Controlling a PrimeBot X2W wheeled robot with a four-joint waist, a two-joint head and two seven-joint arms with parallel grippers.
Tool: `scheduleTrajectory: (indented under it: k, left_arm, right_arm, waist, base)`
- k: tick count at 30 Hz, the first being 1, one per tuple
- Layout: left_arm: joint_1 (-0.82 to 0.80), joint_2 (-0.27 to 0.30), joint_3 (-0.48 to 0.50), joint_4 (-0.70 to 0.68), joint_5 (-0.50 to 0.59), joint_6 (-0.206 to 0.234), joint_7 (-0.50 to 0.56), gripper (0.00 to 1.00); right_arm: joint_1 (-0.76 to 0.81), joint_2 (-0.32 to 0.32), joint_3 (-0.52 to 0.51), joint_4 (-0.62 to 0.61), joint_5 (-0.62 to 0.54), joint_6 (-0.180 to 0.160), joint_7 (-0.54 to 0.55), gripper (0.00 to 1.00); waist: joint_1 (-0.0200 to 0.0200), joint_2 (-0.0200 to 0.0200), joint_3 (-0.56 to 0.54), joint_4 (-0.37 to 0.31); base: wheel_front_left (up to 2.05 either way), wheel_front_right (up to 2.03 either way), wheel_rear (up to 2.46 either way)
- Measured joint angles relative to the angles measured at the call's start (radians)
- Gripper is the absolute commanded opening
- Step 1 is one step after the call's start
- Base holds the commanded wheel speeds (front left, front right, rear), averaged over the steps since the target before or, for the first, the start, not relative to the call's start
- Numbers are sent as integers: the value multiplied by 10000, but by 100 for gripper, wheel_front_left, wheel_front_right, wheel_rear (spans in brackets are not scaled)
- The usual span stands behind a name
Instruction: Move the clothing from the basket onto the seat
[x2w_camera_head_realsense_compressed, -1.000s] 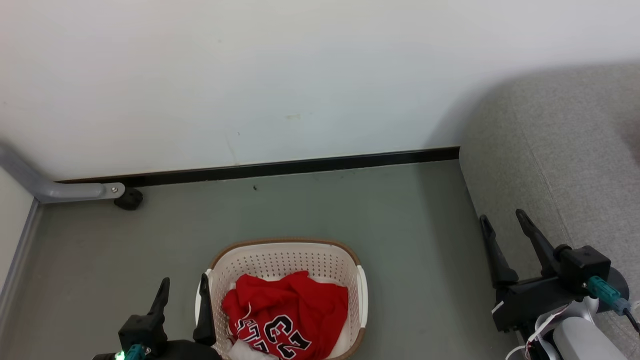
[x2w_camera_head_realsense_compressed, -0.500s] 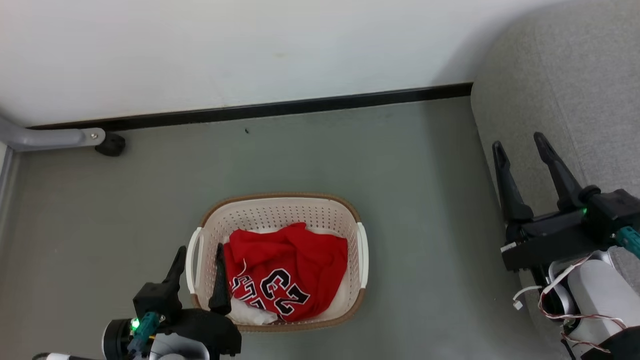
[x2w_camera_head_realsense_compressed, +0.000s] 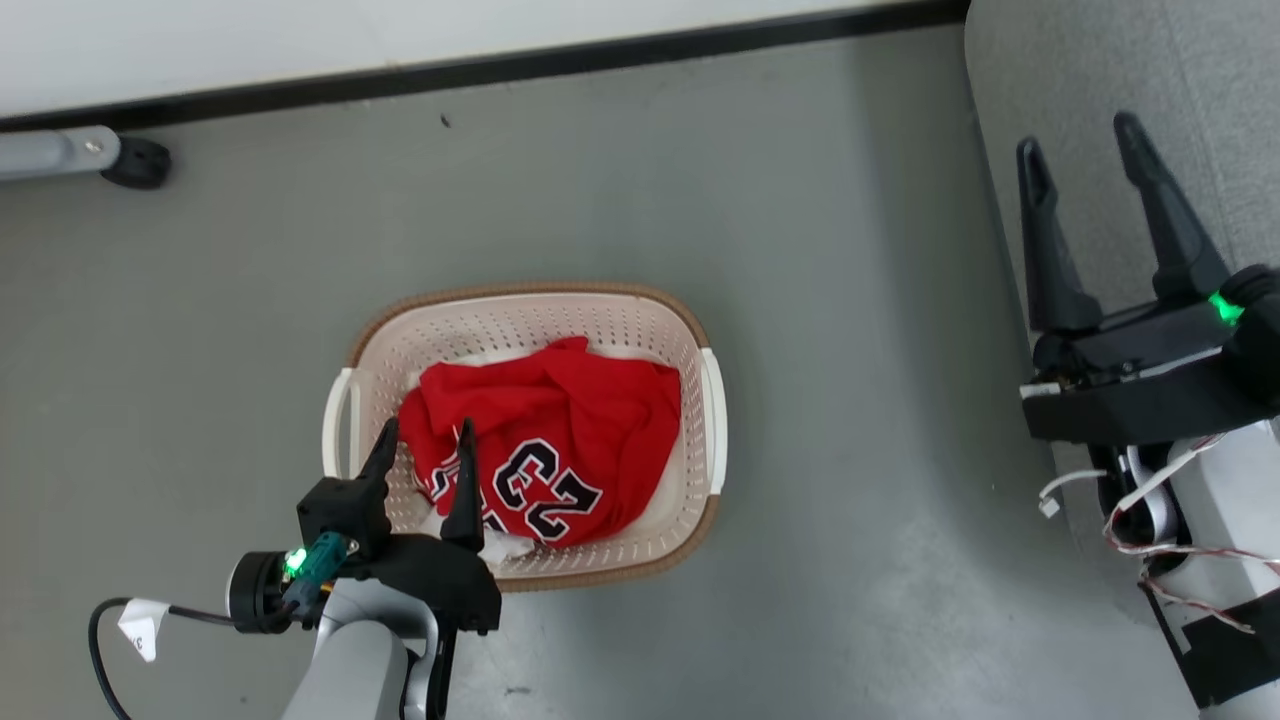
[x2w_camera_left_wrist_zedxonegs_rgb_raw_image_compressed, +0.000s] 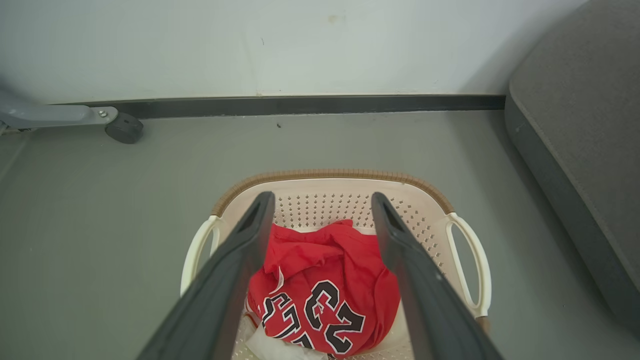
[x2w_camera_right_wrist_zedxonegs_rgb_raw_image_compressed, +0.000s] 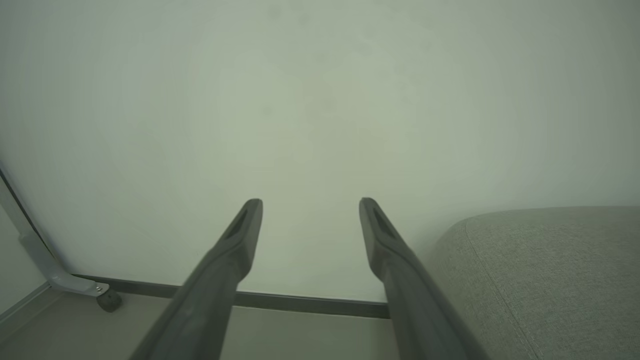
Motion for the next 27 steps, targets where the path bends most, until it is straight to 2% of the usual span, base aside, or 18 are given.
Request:
scheduleTrajectory:
  k: [16,21,27]
  left_arm:
    - [-2039,-38,-546,1992,12,-88,259,100]
    - [-2752,-44,-742,2750,293,-155,686,100]
    - [-3418,151,-882,3584,633,19,1277,100]
  right_arm:
    - [-754,-253,-146,-696,-253,12,-2,100]
    - [-953,-240,-130,-752,-290,13,-2,100]
    - [-1021,-219,-127,-861,-291,44,-2,100]
  waist:
    - [-1,0,2084,-556]
    - [-1,0,2660,-782]
    - [-2,0,3219,-1065]
  base:
    - [0,0,0]
    - [0,0,0]
    - [0,0,0]
